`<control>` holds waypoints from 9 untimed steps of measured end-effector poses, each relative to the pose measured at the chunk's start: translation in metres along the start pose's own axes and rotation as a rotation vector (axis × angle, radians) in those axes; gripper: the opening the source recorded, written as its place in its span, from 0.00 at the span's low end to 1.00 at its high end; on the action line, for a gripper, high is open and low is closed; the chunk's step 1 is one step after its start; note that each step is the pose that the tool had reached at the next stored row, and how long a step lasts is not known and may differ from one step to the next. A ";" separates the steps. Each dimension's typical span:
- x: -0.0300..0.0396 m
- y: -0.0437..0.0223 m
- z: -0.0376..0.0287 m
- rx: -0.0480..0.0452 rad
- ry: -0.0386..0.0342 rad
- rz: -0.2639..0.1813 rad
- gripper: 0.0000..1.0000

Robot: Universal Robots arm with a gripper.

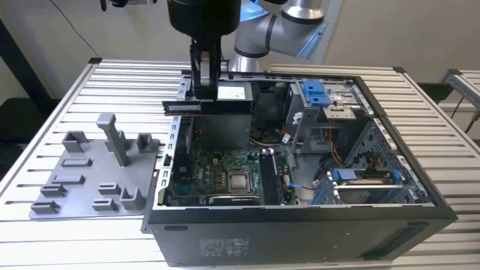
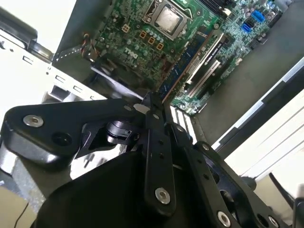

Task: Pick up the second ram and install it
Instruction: 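Pick up the second ram and move it above second insertion slot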

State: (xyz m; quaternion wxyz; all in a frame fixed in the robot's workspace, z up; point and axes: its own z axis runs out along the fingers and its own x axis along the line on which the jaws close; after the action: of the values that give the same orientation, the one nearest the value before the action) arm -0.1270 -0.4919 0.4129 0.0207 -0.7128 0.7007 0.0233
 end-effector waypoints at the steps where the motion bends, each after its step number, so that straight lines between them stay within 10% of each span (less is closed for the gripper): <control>1: 0.0000 -0.0014 0.0000 0.0000 0.0000 0.000 0.14; 9: 0.0003 -0.0157 0.0000 0.0000 -0.0001 0.000 0.14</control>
State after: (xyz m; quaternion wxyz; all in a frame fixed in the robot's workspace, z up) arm -0.1113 -0.4919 0.4129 0.0208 -0.7128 0.7007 0.0233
